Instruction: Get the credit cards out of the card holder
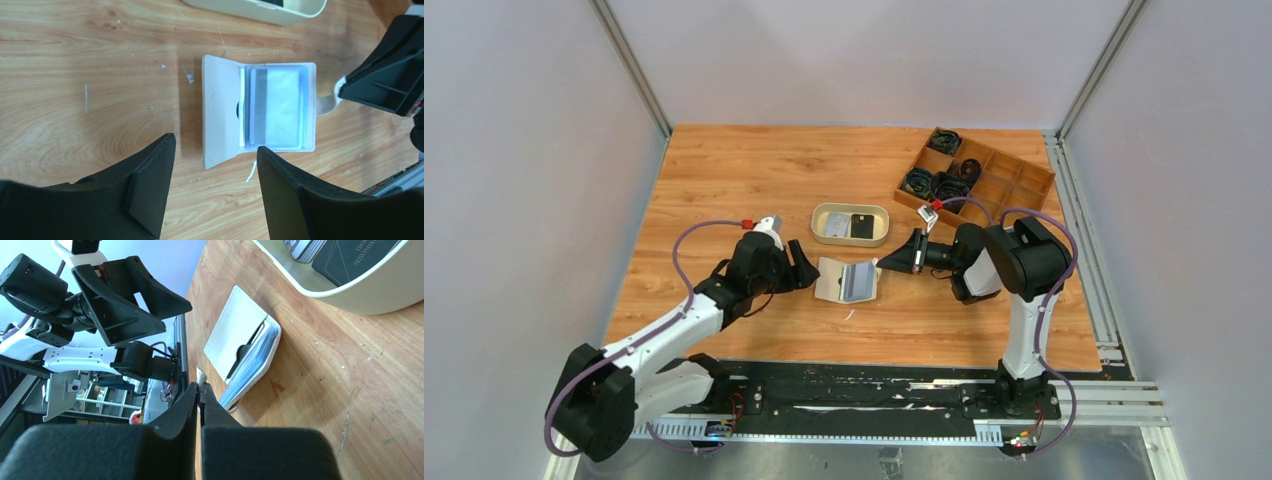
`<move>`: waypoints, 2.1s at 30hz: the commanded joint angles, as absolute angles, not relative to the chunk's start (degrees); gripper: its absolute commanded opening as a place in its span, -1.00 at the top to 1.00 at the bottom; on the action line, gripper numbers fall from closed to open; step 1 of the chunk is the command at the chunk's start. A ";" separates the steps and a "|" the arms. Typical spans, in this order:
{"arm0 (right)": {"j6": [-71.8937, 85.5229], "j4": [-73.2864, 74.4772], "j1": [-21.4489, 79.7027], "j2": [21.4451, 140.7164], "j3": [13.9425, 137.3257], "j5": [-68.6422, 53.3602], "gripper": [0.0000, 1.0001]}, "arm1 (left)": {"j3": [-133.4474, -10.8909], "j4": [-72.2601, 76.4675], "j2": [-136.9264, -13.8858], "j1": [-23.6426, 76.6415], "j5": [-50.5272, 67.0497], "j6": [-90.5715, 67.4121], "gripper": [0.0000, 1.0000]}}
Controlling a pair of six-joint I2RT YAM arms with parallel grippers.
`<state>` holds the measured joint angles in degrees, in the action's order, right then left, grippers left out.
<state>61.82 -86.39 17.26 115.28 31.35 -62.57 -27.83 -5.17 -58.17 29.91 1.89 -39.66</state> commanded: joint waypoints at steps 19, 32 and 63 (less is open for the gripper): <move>61.93 -90.51 16.79 115.13 31.10 -64.34 1.00 | -30.48 12.95 -80.13 29.30 14.06 -42.62 0.01; 62.17 -90.77 16.83 115.54 31.25 -64.52 1.00 | -28.17 15.00 -80.02 27.69 16.87 -43.18 0.37; 19.82 -18.43 21.91 81.12 37.33 -37.69 -0.29 | -22.49 15.29 -76.13 29.13 8.33 -45.30 1.00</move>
<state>43.11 -56.16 17.74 92.71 31.16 -55.42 -24.01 15.62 -76.95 28.29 13.58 -44.69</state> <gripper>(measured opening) 0.574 0.028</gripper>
